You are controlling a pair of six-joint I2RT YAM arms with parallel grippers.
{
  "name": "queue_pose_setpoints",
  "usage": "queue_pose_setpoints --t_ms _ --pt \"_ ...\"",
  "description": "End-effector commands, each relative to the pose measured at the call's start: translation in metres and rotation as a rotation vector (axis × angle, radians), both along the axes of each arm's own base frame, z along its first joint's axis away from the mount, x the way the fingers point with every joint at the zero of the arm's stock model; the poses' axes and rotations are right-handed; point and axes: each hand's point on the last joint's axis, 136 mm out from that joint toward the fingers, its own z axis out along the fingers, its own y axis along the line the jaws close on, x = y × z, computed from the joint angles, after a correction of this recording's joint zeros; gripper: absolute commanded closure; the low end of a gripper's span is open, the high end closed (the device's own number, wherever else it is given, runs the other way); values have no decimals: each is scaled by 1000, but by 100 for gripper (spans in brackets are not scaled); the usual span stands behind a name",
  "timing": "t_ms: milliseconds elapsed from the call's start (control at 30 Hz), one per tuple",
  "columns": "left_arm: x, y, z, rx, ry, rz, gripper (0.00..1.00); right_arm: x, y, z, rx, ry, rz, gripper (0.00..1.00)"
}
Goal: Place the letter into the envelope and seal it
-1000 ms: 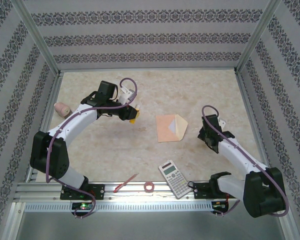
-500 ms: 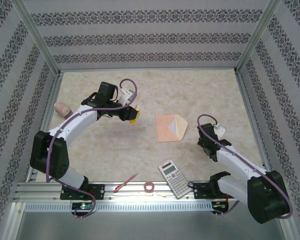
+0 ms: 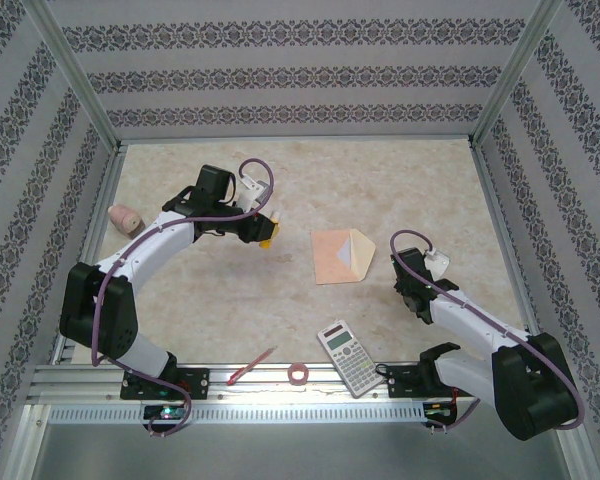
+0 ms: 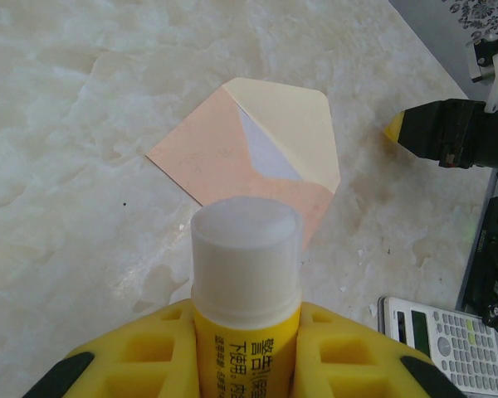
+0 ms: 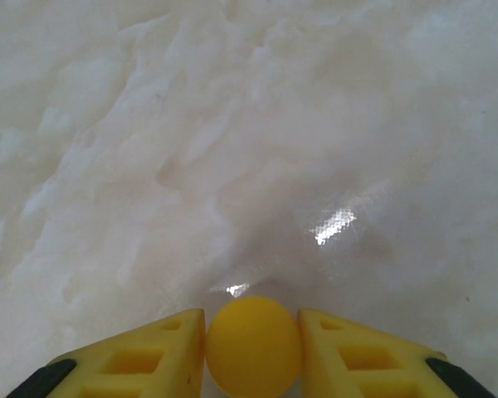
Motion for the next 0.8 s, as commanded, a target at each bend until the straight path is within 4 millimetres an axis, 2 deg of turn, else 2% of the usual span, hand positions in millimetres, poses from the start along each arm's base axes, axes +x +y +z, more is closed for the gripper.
queue_pose_setpoints --t_ms 0,233,433,533,600,667,767 --pt "2 -1 11 -37 -35 -6 100 1 -1 3 -20 -10 -9 63" --pt "1 -1 11 -38 -34 -7 100 2 1 4 -21 -14 -6 56" --pt "2 -1 12 -40 -37 -1 100 7 3 18 -17 -41 -2 36" --pt "4 0 15 -40 -41 14 100 14 2 48 -24 -96 12 21" --pt "8 1 19 -51 -50 29 100 19 -1 75 -34 -149 13 9" --pt "13 0 26 -72 -56 50 100 24 -5 101 -42 -188 14 2" --pt "19 -5 43 -127 -80 61 100 34 -3 131 -9 -234 47 2"
